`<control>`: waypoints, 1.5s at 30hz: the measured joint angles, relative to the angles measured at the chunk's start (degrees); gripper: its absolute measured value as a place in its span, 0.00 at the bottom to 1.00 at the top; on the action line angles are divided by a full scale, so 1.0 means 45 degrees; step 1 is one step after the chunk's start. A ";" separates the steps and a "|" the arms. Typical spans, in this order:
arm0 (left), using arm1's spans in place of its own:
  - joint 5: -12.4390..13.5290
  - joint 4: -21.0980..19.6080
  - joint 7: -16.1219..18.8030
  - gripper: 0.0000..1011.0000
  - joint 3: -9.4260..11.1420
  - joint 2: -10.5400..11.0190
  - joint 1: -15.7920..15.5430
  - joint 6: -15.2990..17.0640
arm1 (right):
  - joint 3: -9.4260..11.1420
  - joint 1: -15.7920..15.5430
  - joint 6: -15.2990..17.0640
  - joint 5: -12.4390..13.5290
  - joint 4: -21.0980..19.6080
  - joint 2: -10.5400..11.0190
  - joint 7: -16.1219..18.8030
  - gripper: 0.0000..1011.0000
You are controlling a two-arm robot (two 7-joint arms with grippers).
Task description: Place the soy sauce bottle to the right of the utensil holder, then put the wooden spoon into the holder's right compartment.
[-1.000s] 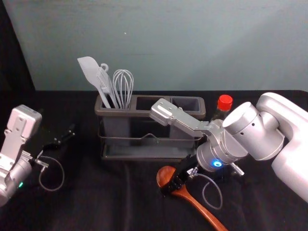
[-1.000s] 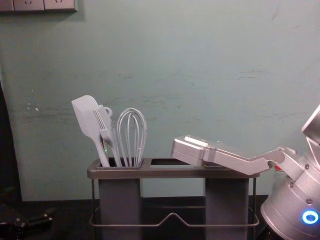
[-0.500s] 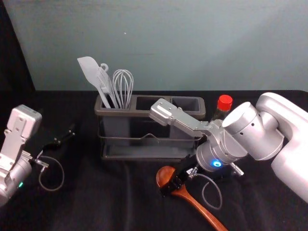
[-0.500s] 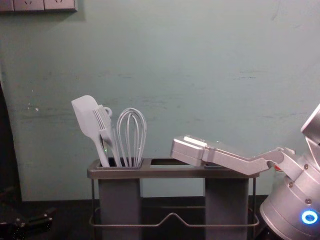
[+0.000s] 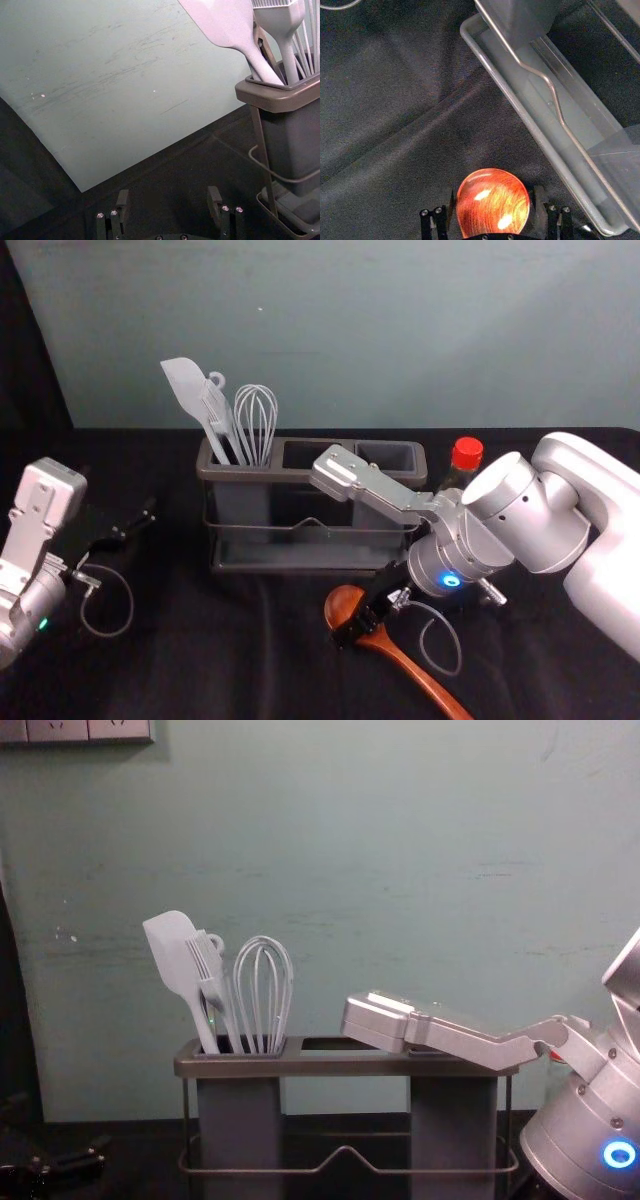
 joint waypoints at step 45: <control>0.0000 0.0000 0.0000 1.00 0.0001 0.0000 0.0000 0.0000 | 0.0004 -0.0005 0.0003 0.0010 -0.0005 0.0000 0.0000 0.83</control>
